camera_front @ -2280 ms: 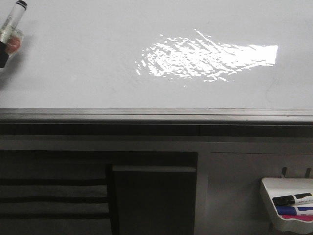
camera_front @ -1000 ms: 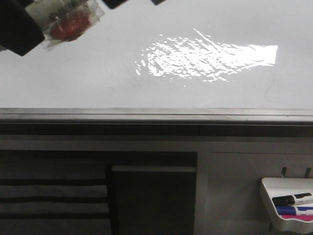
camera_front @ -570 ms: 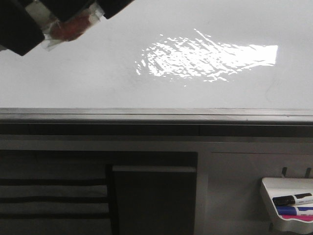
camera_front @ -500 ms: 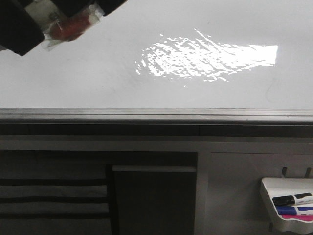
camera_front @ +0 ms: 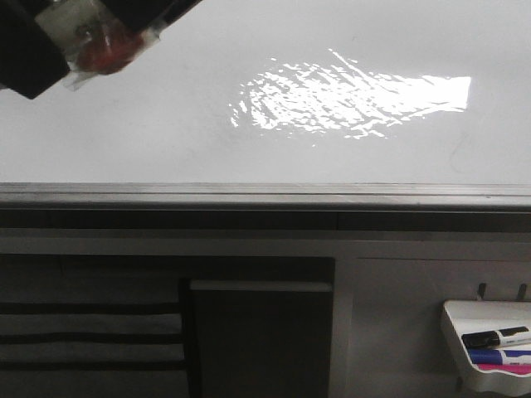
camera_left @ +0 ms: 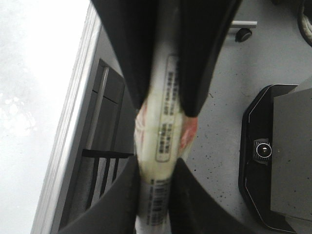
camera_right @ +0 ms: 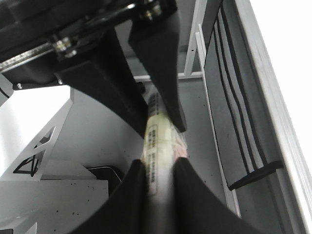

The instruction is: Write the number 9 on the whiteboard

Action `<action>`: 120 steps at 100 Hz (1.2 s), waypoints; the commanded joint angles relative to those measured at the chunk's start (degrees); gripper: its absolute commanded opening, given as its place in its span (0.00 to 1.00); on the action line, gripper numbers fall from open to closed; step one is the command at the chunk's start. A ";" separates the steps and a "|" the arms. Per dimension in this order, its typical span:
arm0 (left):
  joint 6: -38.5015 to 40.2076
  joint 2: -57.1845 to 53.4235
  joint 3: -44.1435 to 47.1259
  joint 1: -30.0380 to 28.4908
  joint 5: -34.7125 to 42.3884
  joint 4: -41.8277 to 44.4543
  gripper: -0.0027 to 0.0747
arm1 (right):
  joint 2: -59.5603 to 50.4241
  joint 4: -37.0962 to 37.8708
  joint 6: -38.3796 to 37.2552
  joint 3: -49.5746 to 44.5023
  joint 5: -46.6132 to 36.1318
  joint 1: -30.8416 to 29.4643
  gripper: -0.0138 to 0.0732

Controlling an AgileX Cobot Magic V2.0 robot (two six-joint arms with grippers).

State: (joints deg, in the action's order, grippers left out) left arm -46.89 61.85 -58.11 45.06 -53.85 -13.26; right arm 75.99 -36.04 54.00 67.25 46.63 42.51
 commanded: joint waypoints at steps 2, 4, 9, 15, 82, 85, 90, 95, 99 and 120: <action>1.71 -1.14 -1.92 0.26 2.85 -0.75 0.28 | -1.22 -0.70 0.13 2.06 -1.91 0.08 0.11; 1.82 -1.14 -1.92 0.26 2.85 -0.45 0.31 | -1.22 -0.54 0.13 2.06 -1.84 0.08 0.11; 2.82 -1.26 -1.92 0.26 3.09 0.71 0.42 | -1.22 0.03 0.13 2.06 -1.54 0.08 0.11; 4.77 -1.75 -2.05 -0.09 3.09 2.41 0.49 | -1.61 1.21 -0.45 2.06 -1.54 -0.02 0.11; 30.24 -19.73 11.19 -25.06 16.05 6.87 0.50 | -14.18 9.61 -30.79 -19.67 -28.78 -13.67 0.11; 30.24 -19.83 12.06 -25.59 16.37 6.88 0.50 | -14.18 9.46 -30.79 -20.20 -29.44 -13.67 0.11; 30.24 -19.83 12.84 -26.18 16.61 6.88 0.49 | -14.18 9.46 -30.79 -20.67 -29.86 -13.67 0.11; 30.24 -19.83 13.21 -26.56 16.61 6.88 0.49 | -14.18 9.86 -30.69 -20.91 -29.98 -13.67 0.11; 30.24 -19.83 13.31 -26.56 16.61 6.88 0.49 | -14.18 10.01 -30.69 -20.91 -30.32 -14.08 0.11; 30.24 -19.83 13.31 -26.56 17.65 6.88 0.49 | -14.18 9.41 -33.44 -20.79 -30.88 -20.37 0.11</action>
State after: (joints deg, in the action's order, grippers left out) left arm -17.36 42.18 -43.33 18.85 -40.62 -5.49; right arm 63.21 -25.82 21.19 44.82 19.70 24.37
